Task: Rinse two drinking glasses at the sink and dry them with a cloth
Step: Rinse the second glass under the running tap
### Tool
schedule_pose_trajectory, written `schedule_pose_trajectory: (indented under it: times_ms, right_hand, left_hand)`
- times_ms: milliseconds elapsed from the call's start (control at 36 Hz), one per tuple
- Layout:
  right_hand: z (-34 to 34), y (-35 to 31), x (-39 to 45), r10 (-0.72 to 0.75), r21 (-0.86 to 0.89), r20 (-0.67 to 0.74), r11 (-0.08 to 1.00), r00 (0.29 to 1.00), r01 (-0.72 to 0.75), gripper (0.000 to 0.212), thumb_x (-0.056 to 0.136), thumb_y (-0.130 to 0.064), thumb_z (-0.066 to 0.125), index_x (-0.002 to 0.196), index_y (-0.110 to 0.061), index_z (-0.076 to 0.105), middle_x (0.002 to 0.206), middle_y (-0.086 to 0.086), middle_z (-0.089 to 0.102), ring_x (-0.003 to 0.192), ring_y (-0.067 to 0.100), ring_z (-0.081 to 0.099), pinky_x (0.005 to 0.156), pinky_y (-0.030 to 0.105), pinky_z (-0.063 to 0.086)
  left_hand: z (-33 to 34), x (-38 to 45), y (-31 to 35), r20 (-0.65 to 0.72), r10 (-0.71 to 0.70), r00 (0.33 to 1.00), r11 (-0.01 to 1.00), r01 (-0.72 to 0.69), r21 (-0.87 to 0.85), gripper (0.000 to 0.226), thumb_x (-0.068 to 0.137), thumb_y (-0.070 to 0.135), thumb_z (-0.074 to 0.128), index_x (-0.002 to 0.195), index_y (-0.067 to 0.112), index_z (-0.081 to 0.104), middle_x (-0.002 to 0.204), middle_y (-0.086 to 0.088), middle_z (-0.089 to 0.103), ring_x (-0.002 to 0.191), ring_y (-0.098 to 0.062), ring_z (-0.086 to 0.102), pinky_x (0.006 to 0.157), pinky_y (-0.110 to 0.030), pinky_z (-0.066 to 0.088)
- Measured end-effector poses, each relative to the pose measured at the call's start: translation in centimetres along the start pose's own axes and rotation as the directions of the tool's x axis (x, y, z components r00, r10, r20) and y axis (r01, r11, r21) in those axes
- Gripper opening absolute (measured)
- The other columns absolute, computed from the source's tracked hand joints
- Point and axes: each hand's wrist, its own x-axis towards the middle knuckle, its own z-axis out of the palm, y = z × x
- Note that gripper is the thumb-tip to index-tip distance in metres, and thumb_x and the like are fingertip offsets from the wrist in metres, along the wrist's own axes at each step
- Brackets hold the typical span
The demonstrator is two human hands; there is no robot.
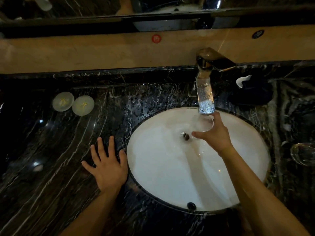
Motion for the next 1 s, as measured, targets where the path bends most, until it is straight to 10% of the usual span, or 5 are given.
schedule_pose_trajectory:
  times_ms: [889,1000]
  right_hand:
    - [1.1,0.1,-1.1,0.094,-0.015,-0.092,0.995,0.991,-0.096,0.087,0.065,-0.02,0.091,0.136,-0.027,0.041,0.109,-0.001,0.053,0.094,0.022,0.052,0.077,0.032,0.046]
    - [1.3,0.4,-1.3,0.253,0.438,-0.024,0.872,0.967,-0.217,0.079,0.065,-0.012,0.091,0.128,-0.029,0.046,0.116,0.001,0.06,0.1,0.021,0.062,0.085,0.041,0.057]
  left_hand:
    - [0.3,0.0,-0.2,-0.001,-0.003,1.0,1.0,0.003,-0.002,0.065,0.095,0.056,0.024,0.157,0.036,0.02,0.166,-0.005,0.016,0.153,-0.032,0.011,0.113,-0.072,0.005]
    - [0.3,0.0,-0.2,-0.001,-0.002,1.0,1.0,0.002,-0.001,0.065,0.095,0.057,0.022,0.157,0.037,0.02,0.166,-0.005,0.016,0.153,-0.032,0.011,0.113,-0.072,0.006]
